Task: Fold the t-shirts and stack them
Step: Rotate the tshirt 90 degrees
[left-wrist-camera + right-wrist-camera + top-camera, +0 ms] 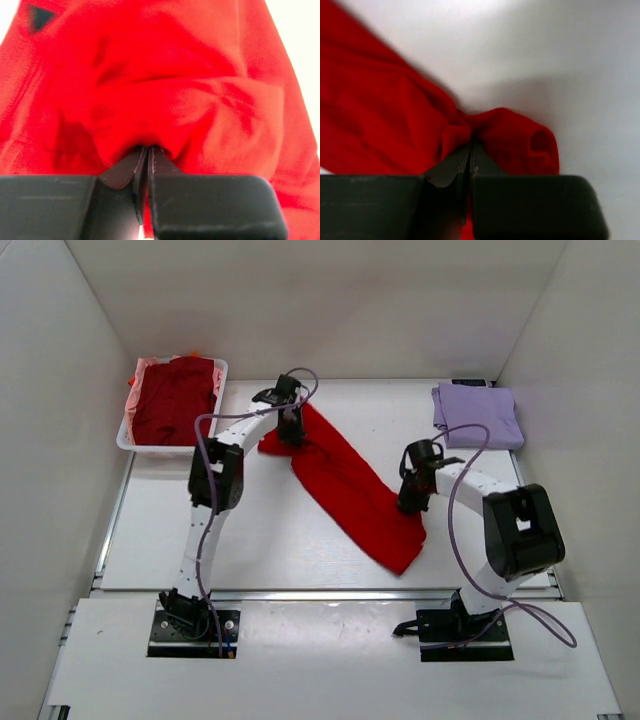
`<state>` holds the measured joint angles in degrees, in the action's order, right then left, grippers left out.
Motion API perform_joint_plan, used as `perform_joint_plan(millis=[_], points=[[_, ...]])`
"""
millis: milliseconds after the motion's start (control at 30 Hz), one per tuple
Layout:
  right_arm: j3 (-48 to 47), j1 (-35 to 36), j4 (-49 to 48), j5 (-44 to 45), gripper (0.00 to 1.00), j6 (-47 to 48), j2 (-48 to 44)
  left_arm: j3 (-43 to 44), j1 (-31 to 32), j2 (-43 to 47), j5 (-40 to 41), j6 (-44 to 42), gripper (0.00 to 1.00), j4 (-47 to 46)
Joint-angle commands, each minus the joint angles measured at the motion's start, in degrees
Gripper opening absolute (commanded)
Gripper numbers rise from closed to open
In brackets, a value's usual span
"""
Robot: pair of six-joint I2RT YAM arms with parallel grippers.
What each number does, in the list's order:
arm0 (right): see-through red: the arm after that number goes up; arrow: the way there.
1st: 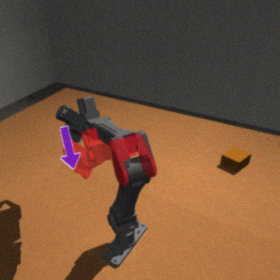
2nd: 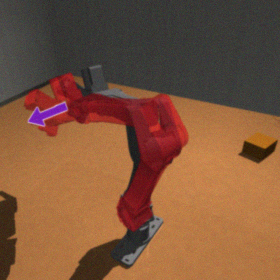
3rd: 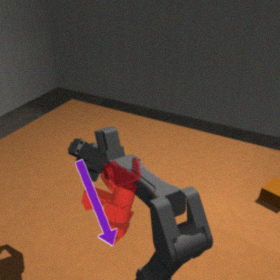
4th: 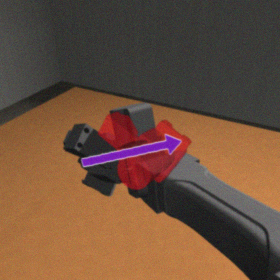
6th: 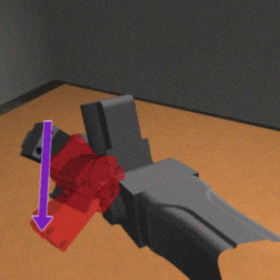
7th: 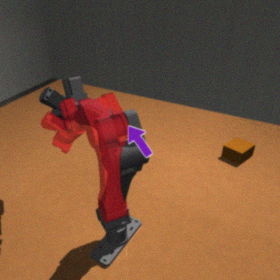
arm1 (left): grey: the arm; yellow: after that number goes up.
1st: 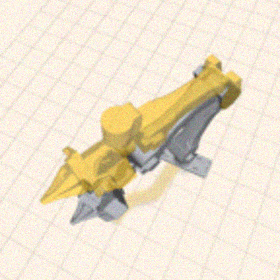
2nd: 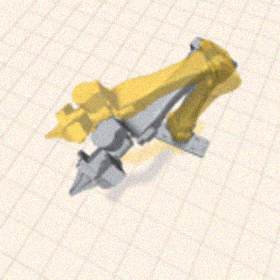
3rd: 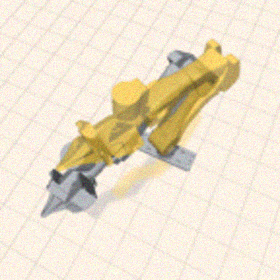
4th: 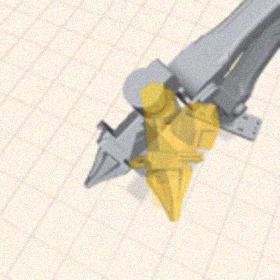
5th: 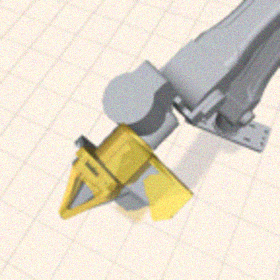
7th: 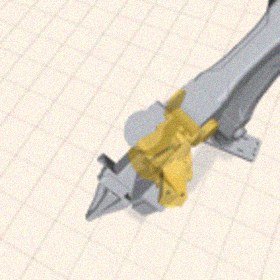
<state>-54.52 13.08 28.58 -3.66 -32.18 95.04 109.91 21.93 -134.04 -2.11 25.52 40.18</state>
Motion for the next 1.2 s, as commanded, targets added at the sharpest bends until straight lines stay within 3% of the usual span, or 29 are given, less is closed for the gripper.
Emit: perform_joint_plan(millis=[0,33,67,100,133,200,267,433,567,733,867,1033,1167], points=[[5.7,5.5,1.4,1.7,0.0,-11.0,-4.2,27.2,0.2,-14.6,-0.6,-5.3,0.14,14.1],[6.9,7.6,0.5,2.1,0.0,-13.8,-4.9,33.4,0.3,-21.3,-1.2,-5.5,0.15,19.0],[8.5,10.1,-1.1,1.9,0.0,-16.7,-5.8,45.0,0.1,-26.3,-2.4,-5.0,0.16,22.4],[10.2,10.8,-1.6,2.0,0.0,-18.9,-6.4,47.9,-0.2,-27.2,-5.4,-4.4,0.15,22.1],[11.1,12.7,-2.6,1.0,0.0,-20.0,-6.5,46.1,-0.7,-26.6,-8.1,-4.3,0.16,20.7],[12.4,15.7,-4.0,-0.2,0.0,-23.6,-6.0,34.0,-0.8,-23.0,-7.9,-5.0,0.15,13.6],[13.4,20.3,-6.3,-1.2,0.0,-26.2,-5.3,30.4,-0.1,-21.1,-6.1,-6.4,0.16,10.6],[18.4,26.6,-11.3,-1.9,0.0,-33.5,-7.1,42.0,-1.6,-27.2,-6.3,-2.2,0.16,11.9],[20.2,27.7,-7.4,3.0,0.0,-35.9,-13.5,35.6,-4.5,-23.5,-5.7,0.8,0.15,3.5],[24.1,26.6,-7.3,2.7,0.0,-37.3,-19.3,39.9,-6.5,-23.0,-7.0,2.0,0.14,0.2],[24.3,27.3,-5.1,2.4,0.0,-37.2,-22.5,36.4,-6.9,-19.3,-6.3,2.3,0.14,-2.8],[23.4,31.1,-2.6,3.5,0.0,-36.7,-28.8,40.1,-6.4,-16.7,-8.3,3.1,0.17,-1.6],[21.8,34.5,-2.4,9.4,0.0,-29.8,-32.9,36.5,-4.8,-9.0,-8.7,0.1,0.26,2.6]])
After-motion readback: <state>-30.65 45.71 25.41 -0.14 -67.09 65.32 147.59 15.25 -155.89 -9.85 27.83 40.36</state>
